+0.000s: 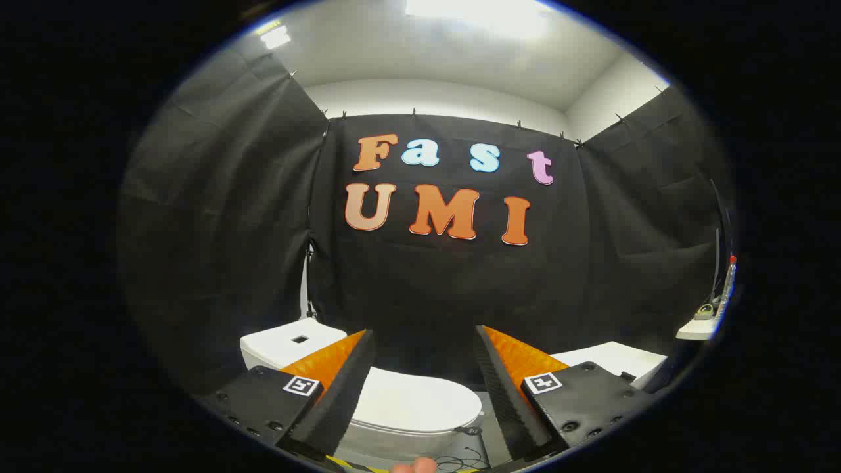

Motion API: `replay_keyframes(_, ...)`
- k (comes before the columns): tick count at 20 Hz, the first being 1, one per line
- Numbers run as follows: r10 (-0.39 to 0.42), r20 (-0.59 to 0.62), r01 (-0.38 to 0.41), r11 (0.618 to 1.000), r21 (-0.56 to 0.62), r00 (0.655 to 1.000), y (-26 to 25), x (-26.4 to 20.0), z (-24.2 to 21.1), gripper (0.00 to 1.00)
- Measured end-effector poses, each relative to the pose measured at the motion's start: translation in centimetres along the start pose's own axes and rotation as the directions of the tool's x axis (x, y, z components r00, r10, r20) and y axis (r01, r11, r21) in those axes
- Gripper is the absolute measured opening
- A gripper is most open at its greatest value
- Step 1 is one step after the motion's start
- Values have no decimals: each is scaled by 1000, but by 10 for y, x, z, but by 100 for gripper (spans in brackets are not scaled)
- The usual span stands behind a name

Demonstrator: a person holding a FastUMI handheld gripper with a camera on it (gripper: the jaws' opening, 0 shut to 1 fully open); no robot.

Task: Open the toilet lid.

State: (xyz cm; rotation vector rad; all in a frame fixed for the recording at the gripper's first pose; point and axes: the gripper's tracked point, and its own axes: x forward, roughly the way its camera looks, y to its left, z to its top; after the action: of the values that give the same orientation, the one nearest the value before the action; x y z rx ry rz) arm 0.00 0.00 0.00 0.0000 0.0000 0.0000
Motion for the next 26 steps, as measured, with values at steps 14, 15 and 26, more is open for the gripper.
replay_keyframes(14, 12, -9, -12, 1000, 4, 1000, 10, 1, 1, 97)
replay_keyframes(15, 12, -8, -12, 1000, 4, 1000, 10, -1, 1, 98)
replay_keyframes(26, 9, -19, -8, 1000, 7, 1000, 10, 0, 2, 97)
